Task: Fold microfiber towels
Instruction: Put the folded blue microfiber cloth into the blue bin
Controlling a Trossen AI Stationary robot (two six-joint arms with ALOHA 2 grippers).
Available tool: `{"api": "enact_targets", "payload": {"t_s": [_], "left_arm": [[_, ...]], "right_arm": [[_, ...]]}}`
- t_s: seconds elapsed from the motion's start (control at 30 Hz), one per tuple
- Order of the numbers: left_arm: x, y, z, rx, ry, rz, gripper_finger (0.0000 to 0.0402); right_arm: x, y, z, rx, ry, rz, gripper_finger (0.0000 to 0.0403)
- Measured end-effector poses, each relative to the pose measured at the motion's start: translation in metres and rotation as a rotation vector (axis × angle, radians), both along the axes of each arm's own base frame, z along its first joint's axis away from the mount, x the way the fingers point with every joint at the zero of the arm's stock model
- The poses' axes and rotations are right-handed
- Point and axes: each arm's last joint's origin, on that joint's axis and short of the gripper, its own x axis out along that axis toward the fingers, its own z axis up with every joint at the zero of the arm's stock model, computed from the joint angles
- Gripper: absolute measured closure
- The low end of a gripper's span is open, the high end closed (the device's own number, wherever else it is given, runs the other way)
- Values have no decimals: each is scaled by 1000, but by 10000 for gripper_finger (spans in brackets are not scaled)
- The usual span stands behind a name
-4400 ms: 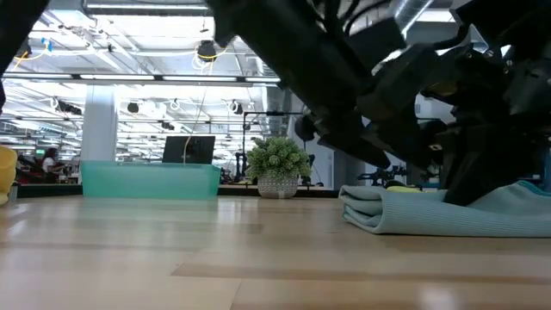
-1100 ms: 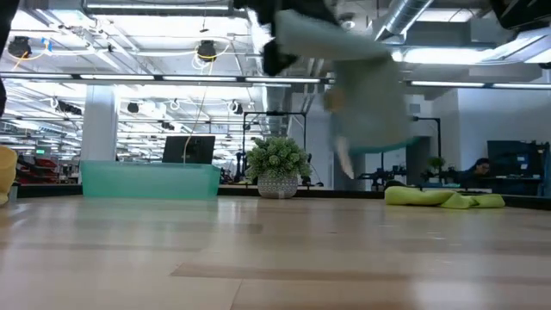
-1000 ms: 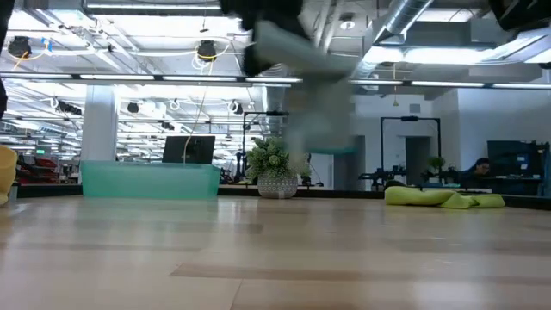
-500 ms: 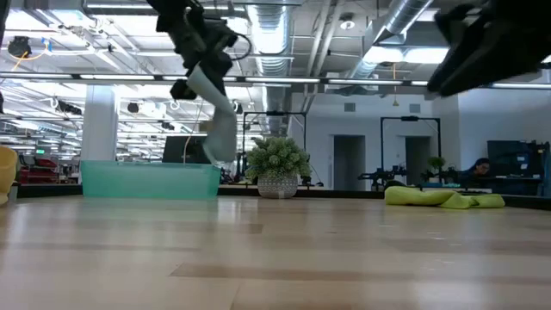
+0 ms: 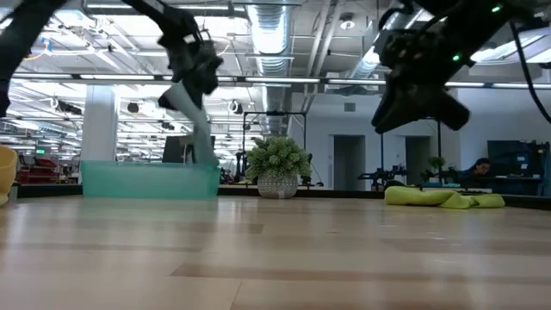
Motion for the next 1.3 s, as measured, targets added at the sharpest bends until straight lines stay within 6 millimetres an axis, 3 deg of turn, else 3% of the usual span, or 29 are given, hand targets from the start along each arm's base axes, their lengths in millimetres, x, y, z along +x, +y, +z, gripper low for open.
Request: {"api": "enact_targets", "payload": {"t_s": [0.17,0.3,0.47,0.6,0.77,1.07,1.3], "left_arm": [[12,13,-35,-16,62,-169,392],[12,21,-45,13,137,-195,392],[7,25,-41,28,156,-162,392],[17,22,-26,40,23,-199,392],[21,20,-26,46,-24,-254,392],[19,43,-70,-10,106,-260,393],[9,52,-81,17,269,-231,393]], "right_arm": [[7,-22,1,65,0,30,285],[10,-36,1,156,-7,60,285],[10,-47,1,241,-10,68,285],[10,-51,1,259,-15,72,285],[11,-50,2,251,-24,83,285],[11,-50,1,252,-20,84,285],[10,-50,1,253,-14,83,285]]}}
